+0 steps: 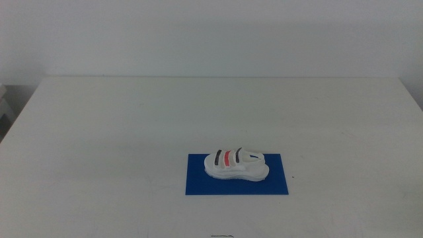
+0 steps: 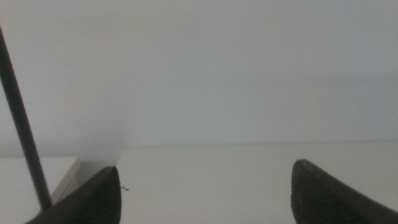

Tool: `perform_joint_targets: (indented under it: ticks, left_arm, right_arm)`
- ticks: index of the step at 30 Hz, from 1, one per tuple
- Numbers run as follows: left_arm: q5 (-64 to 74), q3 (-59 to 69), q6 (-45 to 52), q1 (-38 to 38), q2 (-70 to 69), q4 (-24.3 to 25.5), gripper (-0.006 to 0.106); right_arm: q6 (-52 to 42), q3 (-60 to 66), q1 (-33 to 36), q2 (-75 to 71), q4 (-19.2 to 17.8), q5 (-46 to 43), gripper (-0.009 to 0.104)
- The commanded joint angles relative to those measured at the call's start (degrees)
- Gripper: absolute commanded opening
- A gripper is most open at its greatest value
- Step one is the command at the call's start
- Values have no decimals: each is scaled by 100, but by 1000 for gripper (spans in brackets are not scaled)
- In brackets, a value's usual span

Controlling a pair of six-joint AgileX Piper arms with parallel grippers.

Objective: Use one arm to grab the shoe from the table and place it on the mat.

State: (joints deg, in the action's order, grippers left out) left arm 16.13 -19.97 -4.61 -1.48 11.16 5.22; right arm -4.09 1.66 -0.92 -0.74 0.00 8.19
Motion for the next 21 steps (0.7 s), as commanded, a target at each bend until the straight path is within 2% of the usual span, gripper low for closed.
perform_joint_targets:
  ticks: [1, 8, 21]
  left_arm:
    - [-1118, 436, 131, -1, -449, -177, 94]
    - [-1394, 1830, 8, -1, -1318, -621, 94]
    - [-1237, 2151, -48, -1, -1318, -639, 94]
  right_arm:
    - [-30, -106, 9, -111, -51, -447, 94]
    - [-30, -106, 9, -111, -51, -447, 94]
    - [-30, -106, 9, -111, -51, -447, 94]
